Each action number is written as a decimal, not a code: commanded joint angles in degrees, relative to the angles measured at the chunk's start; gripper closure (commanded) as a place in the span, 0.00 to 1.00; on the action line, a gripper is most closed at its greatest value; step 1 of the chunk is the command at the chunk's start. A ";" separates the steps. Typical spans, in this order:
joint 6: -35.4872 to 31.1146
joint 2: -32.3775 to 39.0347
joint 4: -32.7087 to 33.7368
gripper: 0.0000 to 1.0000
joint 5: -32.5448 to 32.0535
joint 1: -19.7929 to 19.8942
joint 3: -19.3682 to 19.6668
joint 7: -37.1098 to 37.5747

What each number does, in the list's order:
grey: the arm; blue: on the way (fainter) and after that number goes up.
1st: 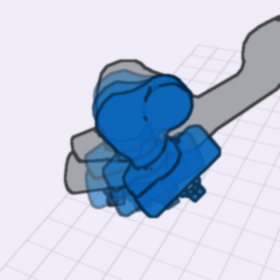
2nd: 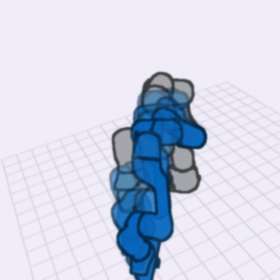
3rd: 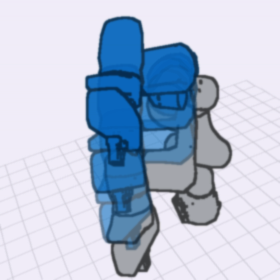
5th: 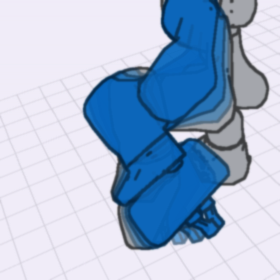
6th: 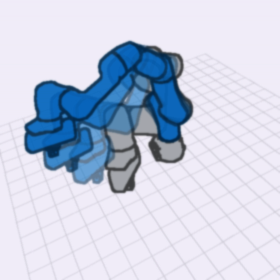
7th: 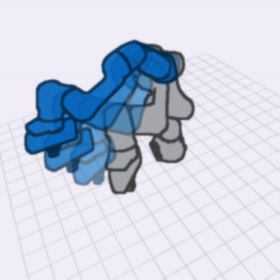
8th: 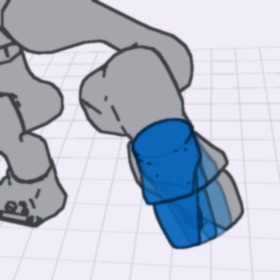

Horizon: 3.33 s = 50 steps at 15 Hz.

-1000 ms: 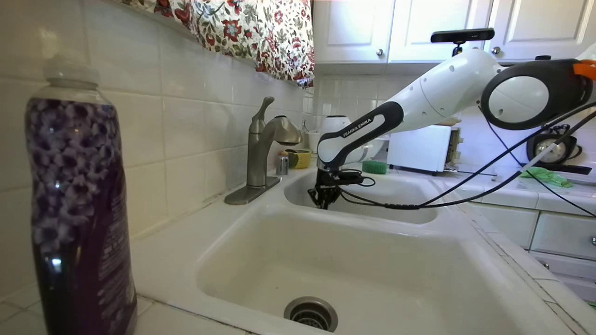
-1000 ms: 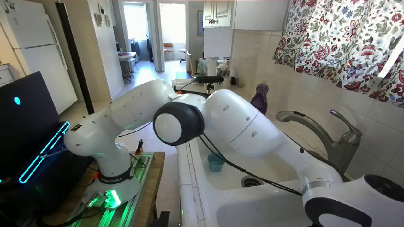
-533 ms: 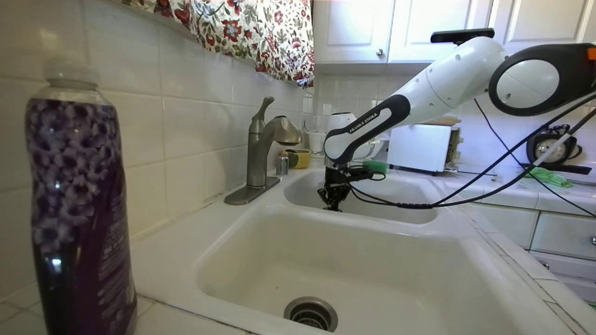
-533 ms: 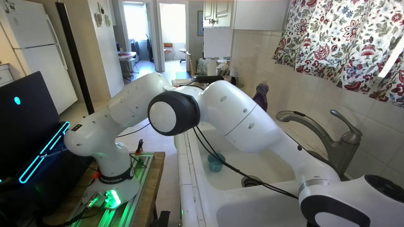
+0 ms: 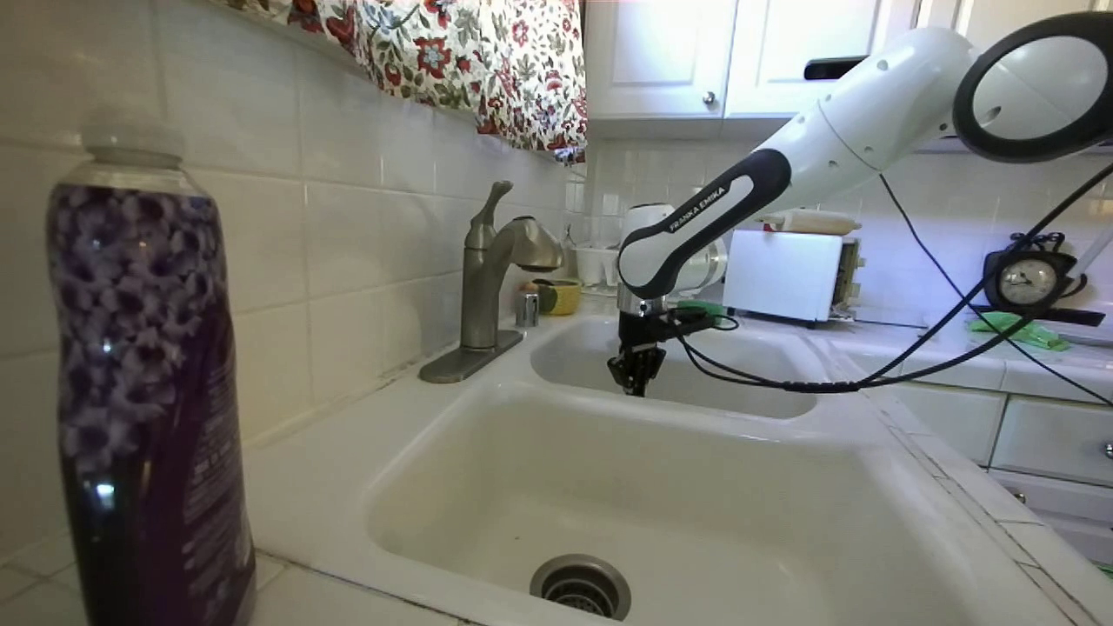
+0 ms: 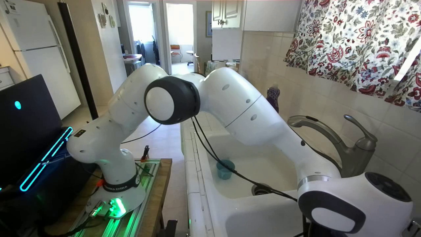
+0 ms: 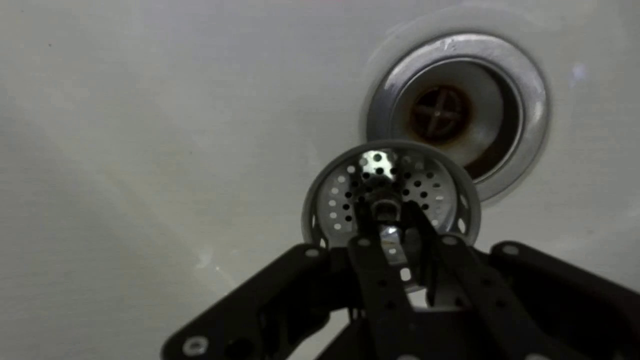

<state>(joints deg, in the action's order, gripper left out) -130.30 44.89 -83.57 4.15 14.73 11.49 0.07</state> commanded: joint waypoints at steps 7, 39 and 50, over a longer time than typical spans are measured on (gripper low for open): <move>-0.23 -3.69 -6.23 0.81 -0.51 -0.04 -2.31 -1.90; -14.35 -0.24 -12.11 0.95 0.42 0.39 -4.75 -3.12; -18.31 0.89 -12.48 0.95 1.37 1.97 -7.02 -4.24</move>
<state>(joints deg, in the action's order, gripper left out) -146.60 45.76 -95.21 4.31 15.55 5.88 -2.40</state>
